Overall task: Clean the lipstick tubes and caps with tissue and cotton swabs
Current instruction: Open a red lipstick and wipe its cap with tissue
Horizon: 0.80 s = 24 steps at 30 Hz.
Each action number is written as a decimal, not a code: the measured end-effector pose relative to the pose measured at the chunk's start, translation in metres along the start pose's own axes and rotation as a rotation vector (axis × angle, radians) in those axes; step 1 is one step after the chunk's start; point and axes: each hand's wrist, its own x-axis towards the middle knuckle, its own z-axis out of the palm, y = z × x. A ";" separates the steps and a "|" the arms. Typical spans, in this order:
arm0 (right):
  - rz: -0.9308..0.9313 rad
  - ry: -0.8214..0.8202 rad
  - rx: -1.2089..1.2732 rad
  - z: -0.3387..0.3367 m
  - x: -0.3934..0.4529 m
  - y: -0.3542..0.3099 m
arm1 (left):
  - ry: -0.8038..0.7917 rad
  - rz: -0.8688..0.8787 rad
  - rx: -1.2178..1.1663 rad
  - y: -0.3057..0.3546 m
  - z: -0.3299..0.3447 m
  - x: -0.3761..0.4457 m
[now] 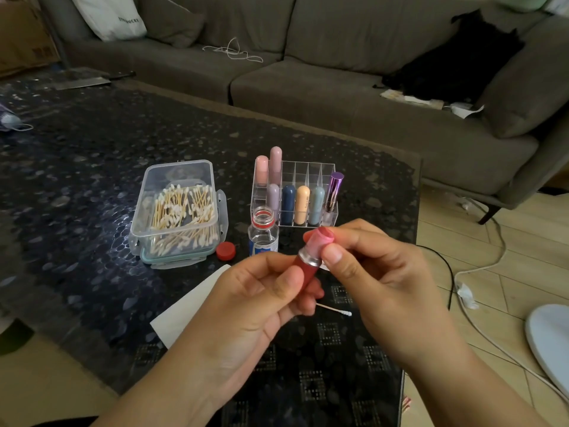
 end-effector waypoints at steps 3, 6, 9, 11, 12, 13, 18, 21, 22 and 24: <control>0.022 -0.024 0.016 -0.002 0.001 0.002 | -0.045 -0.060 -0.064 0.000 0.000 -0.001; 0.071 -0.057 0.050 -0.003 0.003 0.005 | -0.081 -0.112 -0.136 0.001 0.000 -0.001; 0.108 -0.073 0.112 -0.004 0.003 0.004 | -0.095 -0.131 -0.134 0.001 0.000 -0.001; 0.135 -0.065 0.162 -0.004 0.003 0.001 | -0.102 -0.129 -0.108 -0.001 0.000 -0.001; 0.135 -0.065 0.174 -0.003 0.003 0.000 | -0.092 -0.120 -0.097 -0.002 0.000 0.000; 0.125 -0.065 0.179 -0.001 0.003 -0.002 | -0.075 -0.106 -0.087 -0.002 0.001 0.000; 0.060 -0.023 0.089 0.001 0.001 -0.001 | 0.036 0.038 0.013 -0.003 0.003 0.000; 0.078 -0.003 0.054 0.002 0.001 0.001 | 0.131 0.143 0.119 -0.007 0.004 -0.001; 0.086 0.003 0.063 0.003 0.001 0.001 | 0.152 0.160 0.127 -0.008 0.004 -0.001; 0.107 0.005 0.082 0.002 0.002 0.000 | 0.141 0.139 0.127 -0.007 0.004 -0.001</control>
